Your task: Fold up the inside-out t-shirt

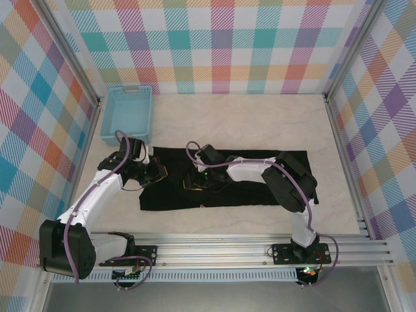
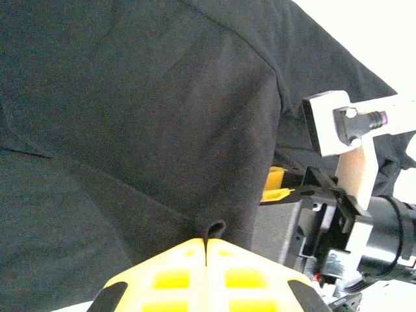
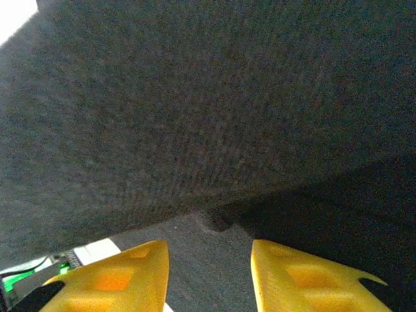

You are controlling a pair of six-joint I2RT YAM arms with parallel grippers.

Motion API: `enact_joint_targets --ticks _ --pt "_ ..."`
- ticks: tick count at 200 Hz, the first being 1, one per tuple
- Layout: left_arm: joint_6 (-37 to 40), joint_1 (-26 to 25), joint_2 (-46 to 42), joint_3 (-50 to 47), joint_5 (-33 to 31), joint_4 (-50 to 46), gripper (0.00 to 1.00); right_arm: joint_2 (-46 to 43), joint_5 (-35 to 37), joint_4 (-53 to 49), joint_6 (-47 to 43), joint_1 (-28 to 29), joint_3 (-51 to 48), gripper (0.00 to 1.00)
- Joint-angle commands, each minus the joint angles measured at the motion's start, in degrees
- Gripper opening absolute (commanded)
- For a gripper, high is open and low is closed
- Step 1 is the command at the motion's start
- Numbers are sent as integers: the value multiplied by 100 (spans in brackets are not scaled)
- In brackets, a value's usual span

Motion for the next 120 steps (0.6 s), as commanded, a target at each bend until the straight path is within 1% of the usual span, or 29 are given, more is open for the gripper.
enact_joint_targets --ticks 1,29,56,90,120 --pt "76 46 -150 -90 94 21 0 121 453 -498 -71 138 297 40" --pt "91 46 -157 -129 114 47 0 239 684 -673 -6 244 458 40" --pt "108 42 -176 -155 124 65 0 293 820 -761 85 273 553 34" --pt "131 46 -205 -219 124 75 0 287 823 -735 126 273 626 19" --pt "159 46 -240 -268 106 77 0 181 798 -679 114 273 596 11"
